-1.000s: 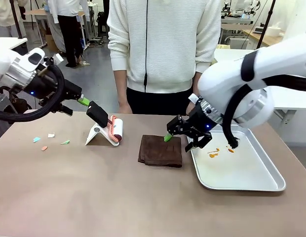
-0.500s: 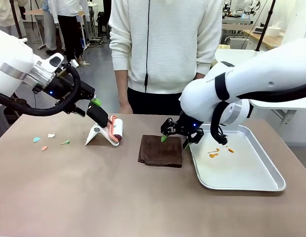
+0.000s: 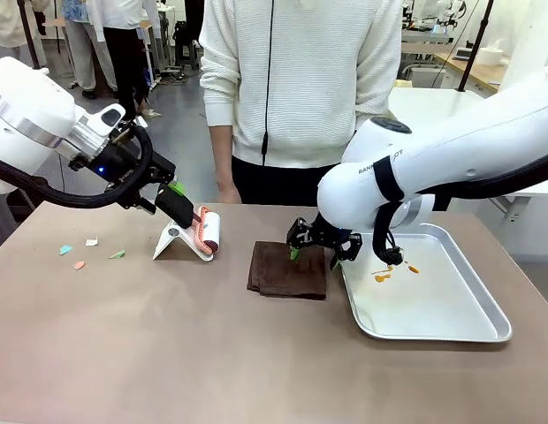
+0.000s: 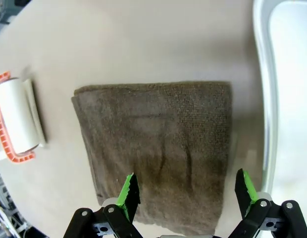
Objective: Clean the surface of the table.
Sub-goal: Hold the Lint Roller with your left hand and the towel with your right hand.
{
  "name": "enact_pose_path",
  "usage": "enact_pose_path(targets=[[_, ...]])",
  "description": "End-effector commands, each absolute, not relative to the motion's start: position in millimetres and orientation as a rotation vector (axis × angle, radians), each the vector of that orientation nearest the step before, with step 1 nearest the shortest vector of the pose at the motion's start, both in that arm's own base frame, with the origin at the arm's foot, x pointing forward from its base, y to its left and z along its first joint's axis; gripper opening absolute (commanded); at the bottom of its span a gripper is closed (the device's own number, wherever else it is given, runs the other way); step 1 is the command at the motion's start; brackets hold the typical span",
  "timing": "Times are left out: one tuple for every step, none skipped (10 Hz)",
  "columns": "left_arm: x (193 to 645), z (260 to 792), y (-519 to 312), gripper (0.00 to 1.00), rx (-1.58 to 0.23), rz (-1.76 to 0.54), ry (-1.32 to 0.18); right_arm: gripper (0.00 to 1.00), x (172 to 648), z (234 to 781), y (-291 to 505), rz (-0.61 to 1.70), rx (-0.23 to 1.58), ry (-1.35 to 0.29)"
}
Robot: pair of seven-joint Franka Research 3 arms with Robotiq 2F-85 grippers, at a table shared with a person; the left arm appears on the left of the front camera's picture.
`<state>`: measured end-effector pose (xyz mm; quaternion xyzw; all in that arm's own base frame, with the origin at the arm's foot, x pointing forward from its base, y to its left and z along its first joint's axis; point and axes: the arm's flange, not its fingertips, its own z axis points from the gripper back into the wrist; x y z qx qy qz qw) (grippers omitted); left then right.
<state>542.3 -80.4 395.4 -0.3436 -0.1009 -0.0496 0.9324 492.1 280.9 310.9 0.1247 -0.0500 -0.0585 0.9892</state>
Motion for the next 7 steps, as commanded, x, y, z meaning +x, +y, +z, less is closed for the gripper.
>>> enact_pose_path(targets=[[548.3, 396.9, -82.4, 1.00, -0.687, -0.090, -0.193, 1.00, 499.5, 307.1, 298.4, -0.200, 0.237, -0.111], [549.0, 396.3, -81.6, 1.00, -0.683, -0.088, -0.198, 1.00, 499.8, 305.3, 299.3, -0.221, 0.217, -0.122], [550.0, 395.6, -80.0, 1.00, -0.683, -0.091, -0.196, 1.00, 499.7, 305.6, 298.3, -0.225, 0.195, -0.128], [550.4, 395.2, -79.7, 1.00, -0.681, -0.090, -0.196, 1.00, 499.3, 306.3, 297.6, -0.228, 0.194, -0.126], [551.1, 394.5, -80.0, 1.00, -0.683, -0.088, -0.189, 1.00, 499.5, 305.8, 297.9, -0.226, 0.191, -0.123], [551.3, 393.8, -80.6, 1.00, -0.686, -0.087, -0.190, 1.00, 499.7, 305.4, 296.9, -0.226, 0.188, -0.117], [551.7, 393.1, -80.8, 1.00, -0.693, -0.088, -0.193, 1.00, 499.6, 305.0, 296.3, -0.226, 0.187, -0.115]])
